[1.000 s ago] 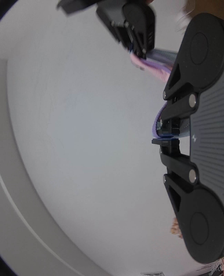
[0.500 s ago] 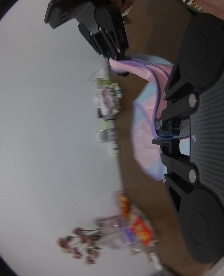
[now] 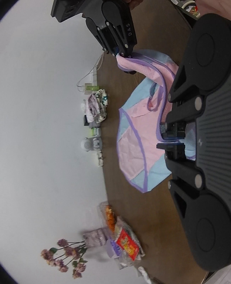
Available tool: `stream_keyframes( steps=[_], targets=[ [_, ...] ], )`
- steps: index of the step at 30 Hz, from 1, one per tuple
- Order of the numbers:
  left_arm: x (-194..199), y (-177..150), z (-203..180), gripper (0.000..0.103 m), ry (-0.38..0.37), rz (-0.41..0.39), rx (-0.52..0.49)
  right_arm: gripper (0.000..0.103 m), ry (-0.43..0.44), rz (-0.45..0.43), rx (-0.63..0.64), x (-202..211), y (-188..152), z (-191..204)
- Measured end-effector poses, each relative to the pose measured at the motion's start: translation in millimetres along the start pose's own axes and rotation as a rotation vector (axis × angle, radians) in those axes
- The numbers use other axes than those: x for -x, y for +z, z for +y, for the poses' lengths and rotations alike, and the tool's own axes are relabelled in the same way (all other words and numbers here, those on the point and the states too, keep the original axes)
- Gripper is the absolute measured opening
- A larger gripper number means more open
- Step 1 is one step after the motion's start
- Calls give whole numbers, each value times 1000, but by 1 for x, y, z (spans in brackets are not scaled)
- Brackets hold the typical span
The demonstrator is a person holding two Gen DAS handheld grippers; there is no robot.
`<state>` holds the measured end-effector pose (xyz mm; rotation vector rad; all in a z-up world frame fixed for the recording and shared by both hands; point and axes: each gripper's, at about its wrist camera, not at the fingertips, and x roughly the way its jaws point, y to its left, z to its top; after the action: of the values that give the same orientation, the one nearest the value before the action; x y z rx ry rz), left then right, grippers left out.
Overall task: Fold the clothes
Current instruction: 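Lower the held hem onto the garment body with both grippers, folding it over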
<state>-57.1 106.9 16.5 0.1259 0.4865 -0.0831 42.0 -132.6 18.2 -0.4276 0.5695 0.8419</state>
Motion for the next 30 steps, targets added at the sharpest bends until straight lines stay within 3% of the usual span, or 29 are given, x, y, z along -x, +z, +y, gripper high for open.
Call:
stream_keyframes(
  steps=[9, 20, 27, 30],
  targets=[
    [-7, -14, -9, 7, -35, 77, 39, 8, 64, 92, -98, -17, -25, -6],
    [-5, -30, -7, 13, -85, 144, 95, 25, 75, 134, -134, -20, -39, 4],
    [-4, -32, -6, 14, -91, 139, 92, 25, 83, 128, -168, -19, -42, 4],
    [-6, -31, -5, 4, -103, 138, 82, 8, 97, 128, -191, -20, -44, 3]
  ],
)
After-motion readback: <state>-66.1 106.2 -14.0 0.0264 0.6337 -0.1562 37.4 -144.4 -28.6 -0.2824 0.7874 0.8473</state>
